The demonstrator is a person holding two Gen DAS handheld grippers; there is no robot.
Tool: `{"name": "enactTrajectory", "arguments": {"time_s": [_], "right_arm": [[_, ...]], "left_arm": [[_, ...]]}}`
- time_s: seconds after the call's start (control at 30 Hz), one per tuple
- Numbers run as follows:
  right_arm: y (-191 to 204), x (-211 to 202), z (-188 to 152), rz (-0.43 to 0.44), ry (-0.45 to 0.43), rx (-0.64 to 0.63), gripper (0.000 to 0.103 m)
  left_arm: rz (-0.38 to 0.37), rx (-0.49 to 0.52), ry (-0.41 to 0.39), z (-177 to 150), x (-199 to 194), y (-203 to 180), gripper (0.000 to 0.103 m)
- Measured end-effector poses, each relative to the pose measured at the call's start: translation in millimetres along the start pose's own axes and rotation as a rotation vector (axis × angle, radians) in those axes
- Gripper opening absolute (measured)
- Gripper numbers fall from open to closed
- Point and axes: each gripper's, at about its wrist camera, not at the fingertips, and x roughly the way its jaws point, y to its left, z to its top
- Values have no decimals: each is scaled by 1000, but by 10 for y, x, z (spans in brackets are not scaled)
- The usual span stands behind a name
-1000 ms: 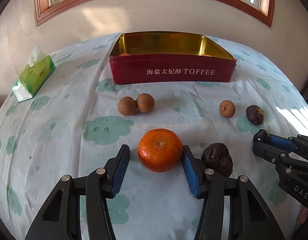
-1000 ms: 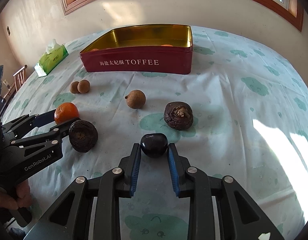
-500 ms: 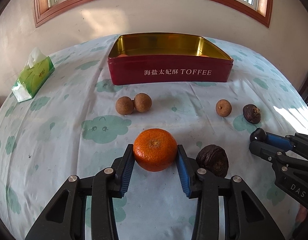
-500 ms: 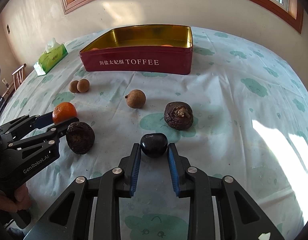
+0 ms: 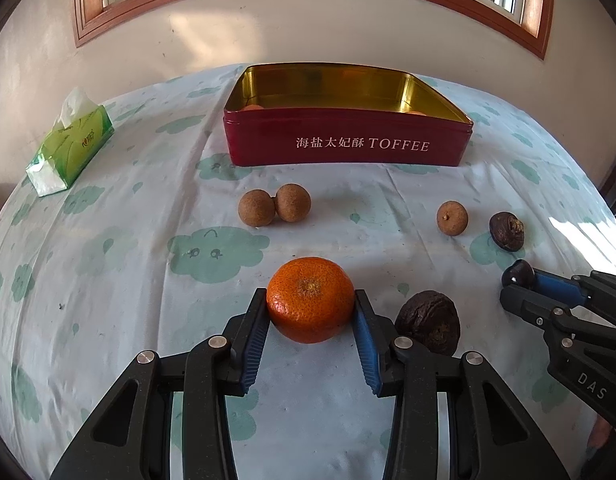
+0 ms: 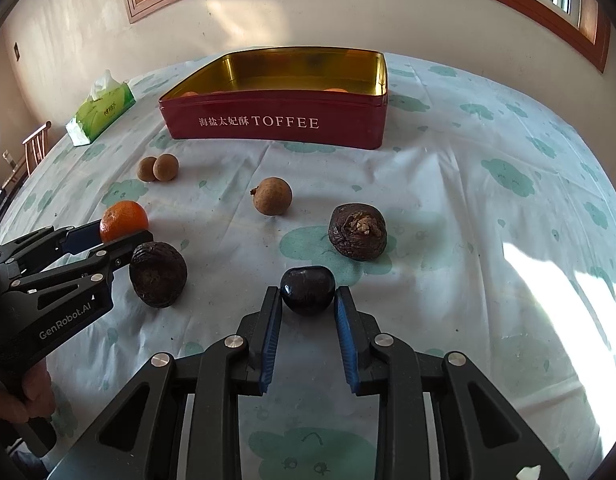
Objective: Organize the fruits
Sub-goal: 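Carry plum with right tool while left tool carries tangerine into tin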
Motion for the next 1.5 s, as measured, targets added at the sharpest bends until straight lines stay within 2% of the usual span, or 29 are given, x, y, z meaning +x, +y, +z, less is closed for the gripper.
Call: {"name": "enactTrajectory", "arguments": {"time_s": [0.8,1.17,1.5], "right_arm": [[15,-119,-7,26,0,17,25],[-64,-268,220,-11,-46,-16,25],[-97,-309,458,-14,-76,-34,25]], "left_arm": [[6,-17,-13,-51,-248,49,42],[35,-44,-48,130,-380,233,42],[52,-33,-100,475,-437,357,42]]}}
